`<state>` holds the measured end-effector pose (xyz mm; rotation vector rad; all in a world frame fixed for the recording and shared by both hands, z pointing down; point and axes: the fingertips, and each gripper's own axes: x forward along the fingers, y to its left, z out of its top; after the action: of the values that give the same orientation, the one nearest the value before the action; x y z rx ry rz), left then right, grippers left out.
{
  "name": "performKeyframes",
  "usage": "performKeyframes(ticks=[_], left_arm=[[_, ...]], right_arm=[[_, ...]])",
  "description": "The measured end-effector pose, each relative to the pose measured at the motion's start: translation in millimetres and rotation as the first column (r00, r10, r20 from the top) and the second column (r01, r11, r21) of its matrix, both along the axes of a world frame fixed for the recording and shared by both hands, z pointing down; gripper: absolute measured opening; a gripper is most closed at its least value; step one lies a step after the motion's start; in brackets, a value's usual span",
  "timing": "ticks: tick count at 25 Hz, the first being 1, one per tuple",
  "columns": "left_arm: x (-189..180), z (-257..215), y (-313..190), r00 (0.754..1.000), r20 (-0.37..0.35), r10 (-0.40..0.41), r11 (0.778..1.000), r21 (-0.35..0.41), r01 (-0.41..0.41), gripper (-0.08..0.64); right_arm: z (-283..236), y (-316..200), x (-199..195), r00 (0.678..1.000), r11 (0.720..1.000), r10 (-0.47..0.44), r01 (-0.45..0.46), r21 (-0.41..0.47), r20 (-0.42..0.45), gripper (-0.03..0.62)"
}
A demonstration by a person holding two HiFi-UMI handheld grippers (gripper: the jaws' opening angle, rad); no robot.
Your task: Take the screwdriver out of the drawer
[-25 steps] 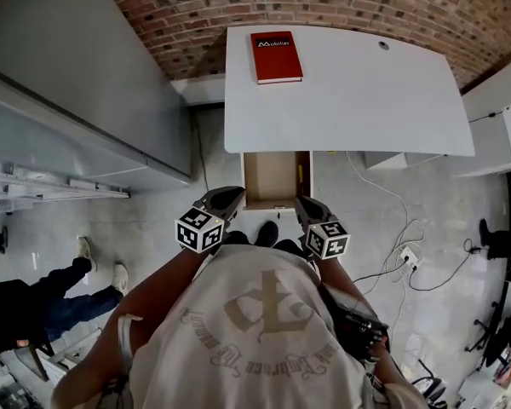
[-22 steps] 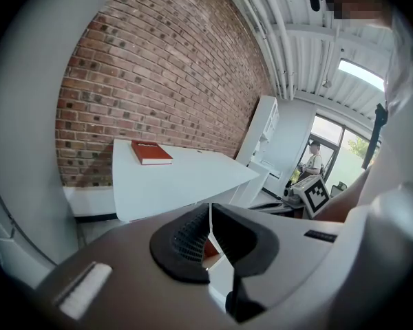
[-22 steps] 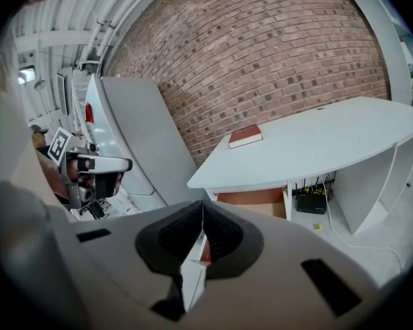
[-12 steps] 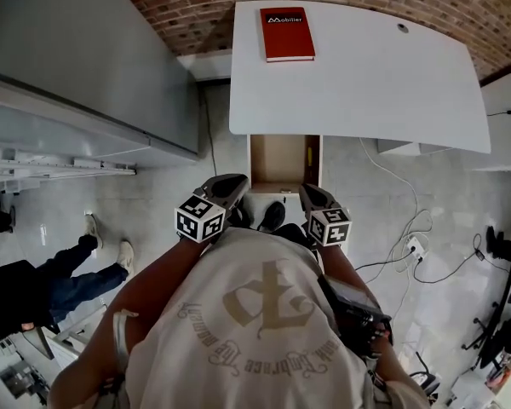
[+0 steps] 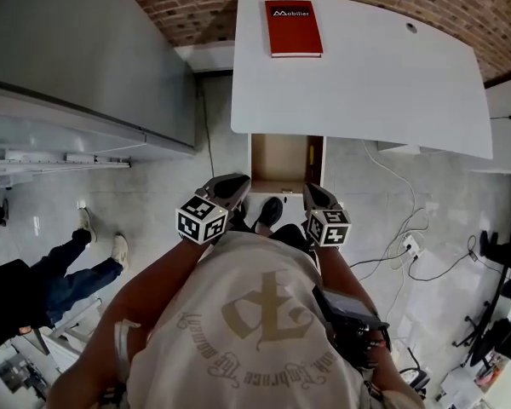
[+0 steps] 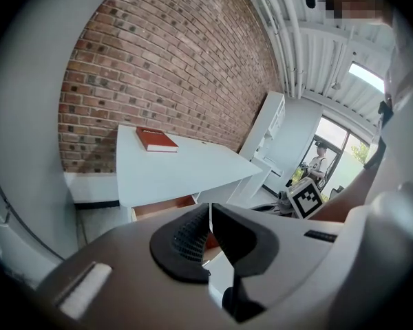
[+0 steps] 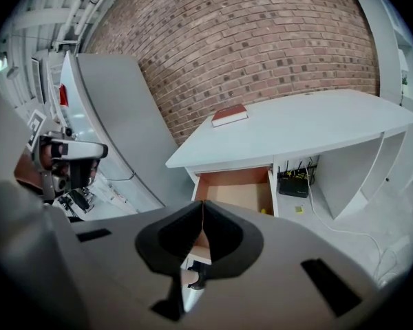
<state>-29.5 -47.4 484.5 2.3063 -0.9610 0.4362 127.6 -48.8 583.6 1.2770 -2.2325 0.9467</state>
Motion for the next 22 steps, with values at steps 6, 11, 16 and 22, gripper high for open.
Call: performKeyframes(ticks=[6,11,16,22], left_arm=[[-4.0,14.6,-3.4,1.000,-0.024,-0.014,0.999,-0.033,0.014,0.015],[-8.3,27.4,-2.7,0.999,-0.037,-0.028,0.998,-0.063,0.026,0.015],[-16.9,41.5,-0.5,0.999,-0.031,-0.039,0.995,-0.090,0.036,0.015],[-27.6,59.0,0.2,0.998,-0.031,-0.060,0.991,-0.120,0.055,0.015]], right_arm=[[19.8,-14.8,-0.7,0.999,0.999,0.028,-0.029,-0.036,-0.022,0.008],[41.7,-24.4,-2.5,0.997,0.994,0.062,-0.066,-0.088,-0.042,0.008],[64.1,-30.2,-14.2,0.998,0.992,0.039,-0.045,-0.119,-0.059,0.008],[90.2,-44.7,-20.6,0.995,0.989,0.040,-0.053,-0.139,-0.093,0.008]])
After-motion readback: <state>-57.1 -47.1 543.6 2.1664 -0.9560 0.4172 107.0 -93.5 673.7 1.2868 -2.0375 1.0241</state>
